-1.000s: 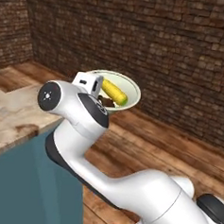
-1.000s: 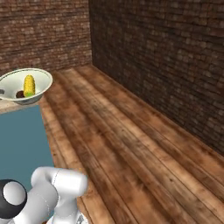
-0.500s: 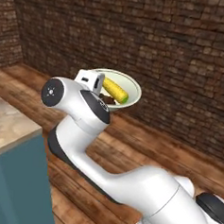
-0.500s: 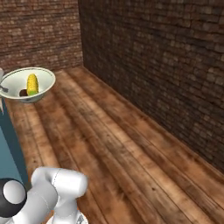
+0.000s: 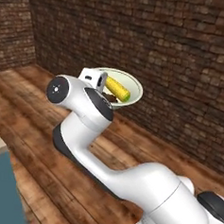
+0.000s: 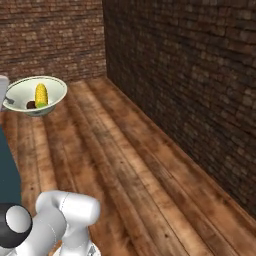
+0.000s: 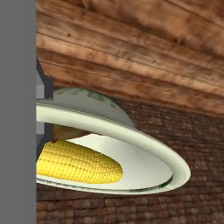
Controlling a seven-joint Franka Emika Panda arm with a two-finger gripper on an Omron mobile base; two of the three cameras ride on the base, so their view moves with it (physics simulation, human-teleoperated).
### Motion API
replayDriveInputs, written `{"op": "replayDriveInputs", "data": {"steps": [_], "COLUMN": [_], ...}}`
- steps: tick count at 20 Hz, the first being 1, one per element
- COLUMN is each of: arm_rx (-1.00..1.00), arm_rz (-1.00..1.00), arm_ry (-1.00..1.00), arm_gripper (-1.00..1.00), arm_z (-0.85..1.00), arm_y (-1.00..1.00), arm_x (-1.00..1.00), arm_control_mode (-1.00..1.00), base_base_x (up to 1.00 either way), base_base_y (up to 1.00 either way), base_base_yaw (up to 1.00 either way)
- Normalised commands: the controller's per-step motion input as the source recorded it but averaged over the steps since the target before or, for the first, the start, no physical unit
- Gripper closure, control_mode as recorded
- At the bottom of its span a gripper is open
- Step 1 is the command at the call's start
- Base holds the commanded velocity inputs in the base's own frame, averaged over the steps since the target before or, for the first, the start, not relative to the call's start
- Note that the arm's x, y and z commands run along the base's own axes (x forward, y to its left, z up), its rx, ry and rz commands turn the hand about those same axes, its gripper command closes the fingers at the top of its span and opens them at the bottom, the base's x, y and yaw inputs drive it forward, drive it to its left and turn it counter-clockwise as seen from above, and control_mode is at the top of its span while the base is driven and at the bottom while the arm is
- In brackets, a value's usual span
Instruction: Pick the chicken drumstick and corn from their plates and place them in the bowl. Then put the bowl in the fridge.
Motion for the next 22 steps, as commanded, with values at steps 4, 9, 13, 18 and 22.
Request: {"op": "replayDriveInputs", "data": {"steps": [4,9,13,18,22], "arm_rx": [0.00,0.00,0.00,0.00,0.00], "arm_rz": [0.00,0.00,0.00,0.00,0.00], "arm_ry": [0.00,0.00,0.00,0.00,0.00], "arm_gripper": [1.00,1.00,1.00,1.00,1.00], "arm_z": [0.00,0.00,0.00,0.00,0.00], "arm_y": [0.00,0.00,0.00,0.00,0.00], "arm_x": [0.00,0.00,0.00,0.00,0.00], "arm_control_mode": [1.00,1.00,1.00,1.00,1.00], "base_base_x": [0.72,0.77,0.86,0.90,0.91], "base_base_y": [-0.23,-0.21,-0.22,-0.19,-0.18], "base_base_yaw": [0.32,0.29,0.18,0.15,0.13]}}
